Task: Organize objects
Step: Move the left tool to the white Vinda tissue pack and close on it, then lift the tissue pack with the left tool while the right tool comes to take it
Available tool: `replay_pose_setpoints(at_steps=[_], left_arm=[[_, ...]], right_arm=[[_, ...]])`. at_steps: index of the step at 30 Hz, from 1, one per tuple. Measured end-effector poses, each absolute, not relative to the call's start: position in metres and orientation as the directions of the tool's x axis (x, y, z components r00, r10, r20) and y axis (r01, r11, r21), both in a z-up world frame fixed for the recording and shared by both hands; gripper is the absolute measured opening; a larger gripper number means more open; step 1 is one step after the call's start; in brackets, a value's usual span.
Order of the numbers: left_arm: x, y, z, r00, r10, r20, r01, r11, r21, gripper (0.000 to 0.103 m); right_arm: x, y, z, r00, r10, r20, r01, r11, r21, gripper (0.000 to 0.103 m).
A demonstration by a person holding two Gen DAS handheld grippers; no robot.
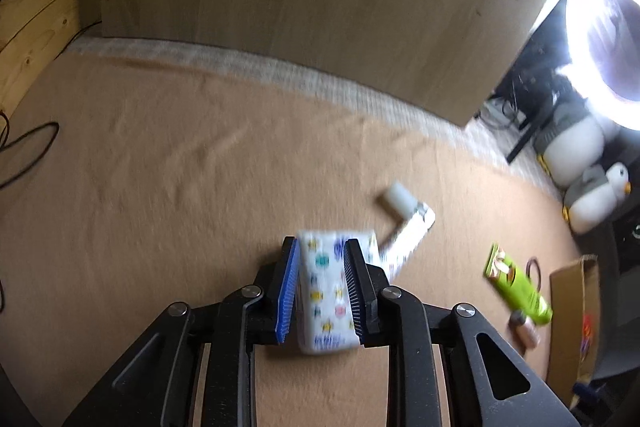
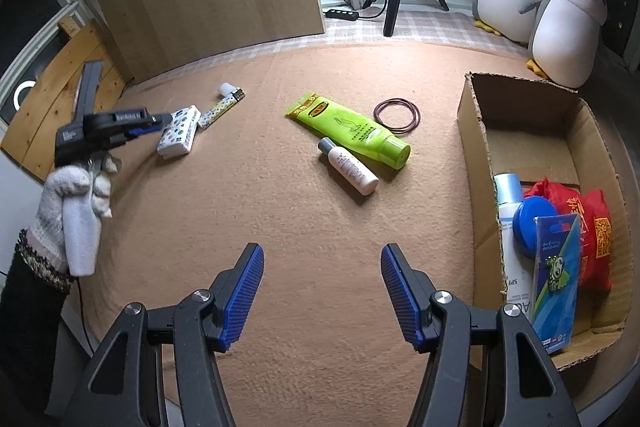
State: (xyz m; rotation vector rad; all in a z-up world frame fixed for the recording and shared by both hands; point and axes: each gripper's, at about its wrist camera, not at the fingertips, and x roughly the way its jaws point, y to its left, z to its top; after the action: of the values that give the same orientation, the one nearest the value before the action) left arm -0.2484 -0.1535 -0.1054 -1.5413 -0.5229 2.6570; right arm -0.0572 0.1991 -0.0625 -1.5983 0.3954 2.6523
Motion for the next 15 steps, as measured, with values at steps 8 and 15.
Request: replay_pose_setpoints(at_steps=[8, 15], left_arm=[[-0.286, -0.156, -0.120, -0.461, 0.179, -0.869, 0.168, -0.944, -0.284, 0.030], [-0.275, -0.148, -0.138, -0.429, 0.196, -0.882, 0.152, -0.947, -0.284, 0.030]], right_arm=[[-0.050, 0.202, -0.065, -0.467, -0.103, -0.878, -0.164, -0.966, 0.201, 0.057], [-0.048, 0.211, -0.067, -0.467, -0.103, -0.878, -0.190, -0.958, 0.214, 0.057]])
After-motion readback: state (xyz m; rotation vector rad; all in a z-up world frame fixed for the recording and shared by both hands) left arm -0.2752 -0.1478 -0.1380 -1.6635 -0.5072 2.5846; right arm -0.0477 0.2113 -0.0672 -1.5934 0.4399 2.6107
